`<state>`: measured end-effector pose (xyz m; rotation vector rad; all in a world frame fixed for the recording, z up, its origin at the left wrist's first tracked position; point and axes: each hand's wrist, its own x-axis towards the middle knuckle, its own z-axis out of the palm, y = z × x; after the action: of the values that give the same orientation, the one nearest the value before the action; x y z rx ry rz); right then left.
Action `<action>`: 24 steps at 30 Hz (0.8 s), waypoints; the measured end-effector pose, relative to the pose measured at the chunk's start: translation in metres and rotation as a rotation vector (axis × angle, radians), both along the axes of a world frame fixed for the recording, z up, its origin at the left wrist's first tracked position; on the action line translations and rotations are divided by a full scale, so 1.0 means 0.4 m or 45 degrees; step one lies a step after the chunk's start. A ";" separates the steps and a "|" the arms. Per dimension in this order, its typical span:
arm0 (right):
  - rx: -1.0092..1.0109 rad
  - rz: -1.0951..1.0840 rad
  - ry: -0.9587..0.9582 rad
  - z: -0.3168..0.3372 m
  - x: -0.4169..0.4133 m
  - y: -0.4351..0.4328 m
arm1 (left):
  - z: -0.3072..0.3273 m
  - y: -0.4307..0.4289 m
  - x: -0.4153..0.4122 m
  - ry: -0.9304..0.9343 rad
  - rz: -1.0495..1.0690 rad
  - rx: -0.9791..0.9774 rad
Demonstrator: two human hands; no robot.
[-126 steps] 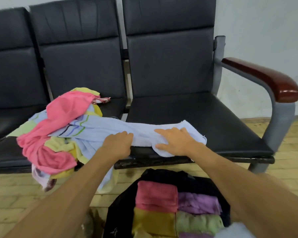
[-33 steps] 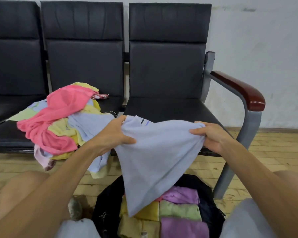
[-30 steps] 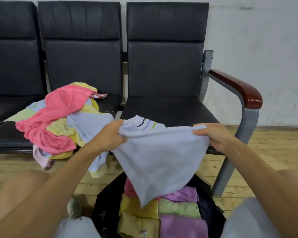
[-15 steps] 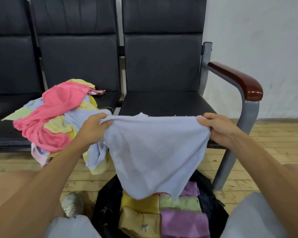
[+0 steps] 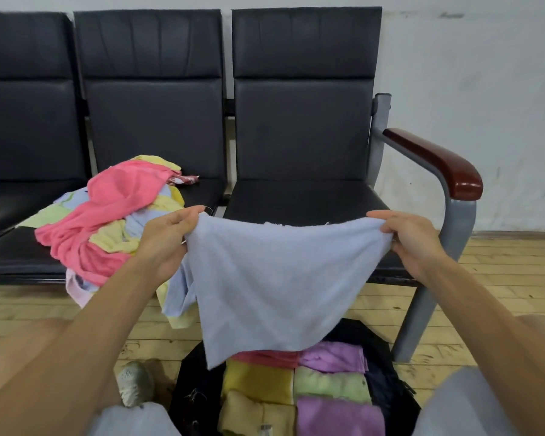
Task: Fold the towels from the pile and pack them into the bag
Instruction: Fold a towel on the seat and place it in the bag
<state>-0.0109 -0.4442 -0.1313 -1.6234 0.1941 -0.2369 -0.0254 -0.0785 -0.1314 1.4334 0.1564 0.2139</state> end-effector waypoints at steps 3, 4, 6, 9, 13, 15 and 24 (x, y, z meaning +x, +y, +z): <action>-0.084 -0.060 -0.035 -0.007 0.009 -0.010 | 0.001 0.002 -0.003 -0.126 0.126 0.663; -0.111 -0.065 -0.041 -0.009 0.011 -0.013 | 0.001 0.002 -0.002 -0.175 0.206 0.912; -0.142 -0.069 -0.054 -0.008 0.013 -0.016 | 0.000 0.005 0.002 -0.220 0.308 1.140; -0.279 -0.125 -0.086 -0.013 0.010 -0.015 | -0.006 0.011 0.013 -0.196 0.373 1.188; -0.948 -0.215 -0.241 -0.027 0.006 -0.009 | -0.011 0.007 0.012 -0.235 0.412 1.239; -1.079 -0.158 -0.250 -0.028 0.008 -0.003 | -0.014 0.007 0.013 -0.260 0.414 1.207; -0.756 0.236 -0.053 -0.083 0.042 0.049 | -0.038 -0.037 0.034 -0.080 0.264 0.930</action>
<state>0.0060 -0.4245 -0.1646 -2.2086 -0.0699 -0.1947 -0.0116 -0.0931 -0.1465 2.1336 0.1849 0.5235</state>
